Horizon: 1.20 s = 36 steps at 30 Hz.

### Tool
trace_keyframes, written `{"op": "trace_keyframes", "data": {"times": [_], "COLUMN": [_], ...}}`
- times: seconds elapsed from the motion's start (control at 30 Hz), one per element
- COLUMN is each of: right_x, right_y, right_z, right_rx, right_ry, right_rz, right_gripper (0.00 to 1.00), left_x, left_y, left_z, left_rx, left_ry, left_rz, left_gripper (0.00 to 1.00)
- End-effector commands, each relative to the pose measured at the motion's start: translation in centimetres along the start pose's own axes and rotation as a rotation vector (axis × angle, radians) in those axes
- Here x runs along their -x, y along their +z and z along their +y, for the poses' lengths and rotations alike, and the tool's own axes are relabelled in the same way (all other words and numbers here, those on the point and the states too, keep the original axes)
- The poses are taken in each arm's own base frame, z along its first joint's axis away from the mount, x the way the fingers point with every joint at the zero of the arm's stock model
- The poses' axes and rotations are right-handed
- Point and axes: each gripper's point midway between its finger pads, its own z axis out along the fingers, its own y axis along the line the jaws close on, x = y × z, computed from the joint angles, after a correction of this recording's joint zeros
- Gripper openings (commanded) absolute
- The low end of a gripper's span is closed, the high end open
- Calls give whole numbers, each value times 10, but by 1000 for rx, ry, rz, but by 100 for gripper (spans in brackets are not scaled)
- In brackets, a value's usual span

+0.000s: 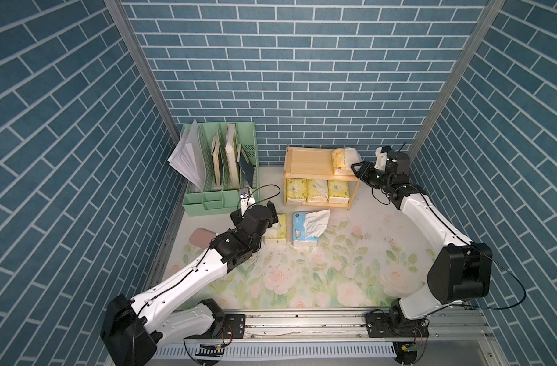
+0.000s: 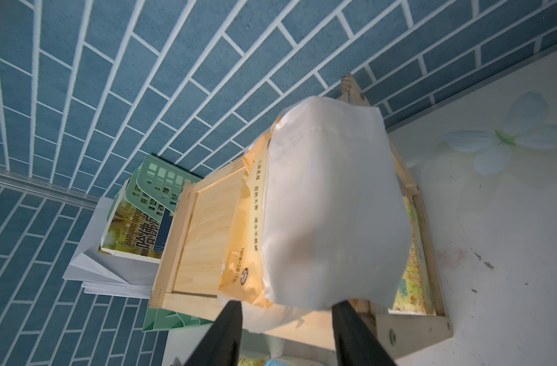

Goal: Remove the tissue boxes from the shelf
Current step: Pick up a box of tissues from the shelf.

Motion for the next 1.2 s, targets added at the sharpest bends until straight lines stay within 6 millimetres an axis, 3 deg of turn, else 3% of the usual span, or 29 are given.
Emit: {"op": "trace_keyframes", "data": {"times": [0.0, 0.43, 0.8, 0.97, 1.17], "right_x": [8, 4, -4, -6, -2], "right_y": [3, 22, 31, 34, 31], "right_z": [-1, -11, -12, -8, 8], "right_rx": [-42, -129, -144, -114, -54], "right_ry": [-5, -70, -99, -92, -76], "right_rz": [-23, 11, 54, 65, 68], "right_gripper": [50, 50, 39, 26, 0], "left_x": [-1, -2, -5, -5, -4], "left_y": [-2, 2, 6, 7, 7], "left_z": [11, 13, 16, 16, 20], "left_rx": [28, 35, 47, 50, 60], "left_ry": [14, 16, 22, 23, 23], "left_rz": [-8, -5, 3, 5, 3], "left_gripper": [100, 100, 100, 100, 100]}}
